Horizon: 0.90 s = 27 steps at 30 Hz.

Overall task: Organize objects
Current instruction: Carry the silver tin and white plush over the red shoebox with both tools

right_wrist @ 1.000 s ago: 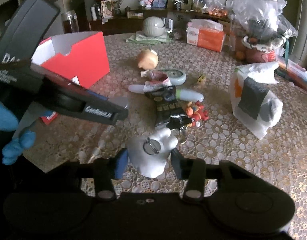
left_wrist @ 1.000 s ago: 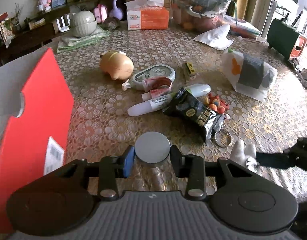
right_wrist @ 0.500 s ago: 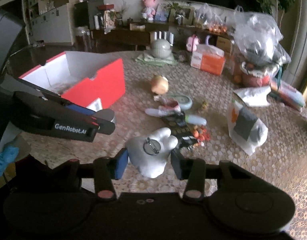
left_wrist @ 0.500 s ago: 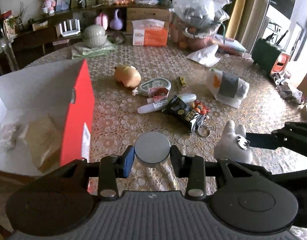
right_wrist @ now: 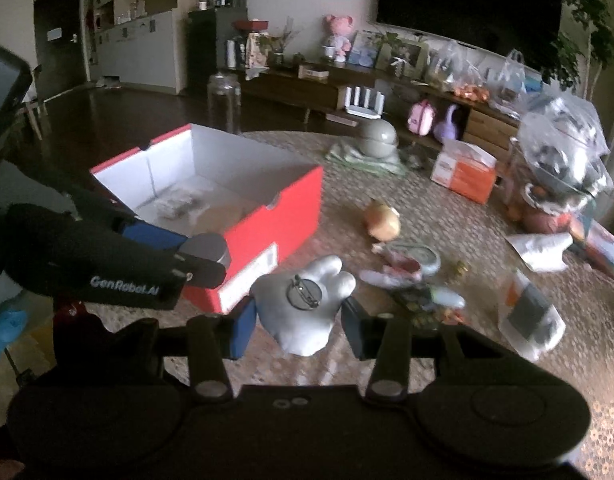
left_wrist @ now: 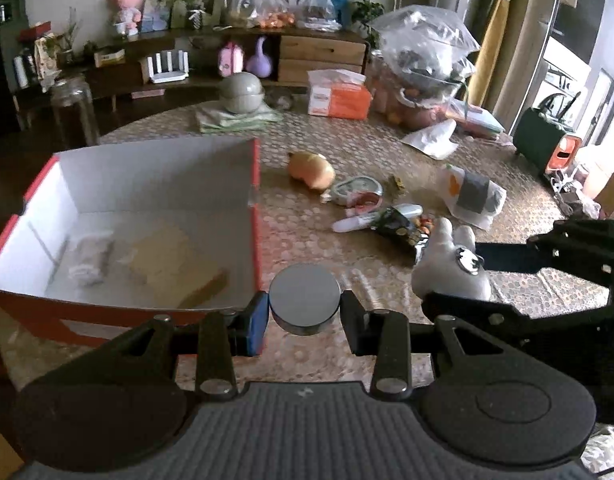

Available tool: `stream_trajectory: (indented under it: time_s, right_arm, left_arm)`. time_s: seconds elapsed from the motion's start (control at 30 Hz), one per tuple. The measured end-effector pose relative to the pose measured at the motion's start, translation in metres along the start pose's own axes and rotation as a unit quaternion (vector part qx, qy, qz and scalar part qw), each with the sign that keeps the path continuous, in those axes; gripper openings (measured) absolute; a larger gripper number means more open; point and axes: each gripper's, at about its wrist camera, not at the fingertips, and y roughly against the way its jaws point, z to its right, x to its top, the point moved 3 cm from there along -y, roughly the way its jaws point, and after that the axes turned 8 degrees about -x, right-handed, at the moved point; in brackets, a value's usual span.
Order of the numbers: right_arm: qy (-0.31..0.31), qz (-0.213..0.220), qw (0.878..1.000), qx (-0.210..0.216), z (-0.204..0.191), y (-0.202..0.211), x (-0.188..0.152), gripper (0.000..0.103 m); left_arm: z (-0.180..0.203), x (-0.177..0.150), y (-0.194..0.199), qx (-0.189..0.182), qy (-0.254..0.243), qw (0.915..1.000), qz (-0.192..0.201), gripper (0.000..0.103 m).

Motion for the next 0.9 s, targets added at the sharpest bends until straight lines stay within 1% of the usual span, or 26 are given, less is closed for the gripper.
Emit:
stream_trajectory:
  time_s: [0.3, 0.5, 0.67, 0.8, 0.9]
  right_arm:
    - [0.023, 0.012, 0.999, 0.030, -0.041, -0.012, 0.036, 0.046]
    - [0.030, 0.012, 0.998, 0.049, -0.062, -0.026, 0.061, 0.046]
    - [0.032, 0.012, 0.998, 0.060, -0.074, -0.044, 0.080, 0.046]
    - [0.014, -0.011, 0.997, 0.074, -0.080, -0.068, 0.092, 0.046]
    - [0.006, -0.031, 0.996, 0.079, -0.086, -0.087, 0.097, 0.046]
  left_arm:
    - [-0.045, 0.005, 0.035, 0.024, 0.005, 0.9996, 0.016, 0.038]
    - [-0.077, 0.009, 0.048, 0.042, 0.017, 0.9988, 0.020, 0.038]
    - [-0.102, 0.017, 0.053, 0.061, 0.017, 0.9978, 0.020, 0.038]
    - [-0.124, 0.028, 0.050, 0.083, 0.016, 0.9962, 0.020, 0.038]
    - [-0.141, 0.036, 0.042, 0.092, 0.026, 0.9953, 0.016, 0.038]
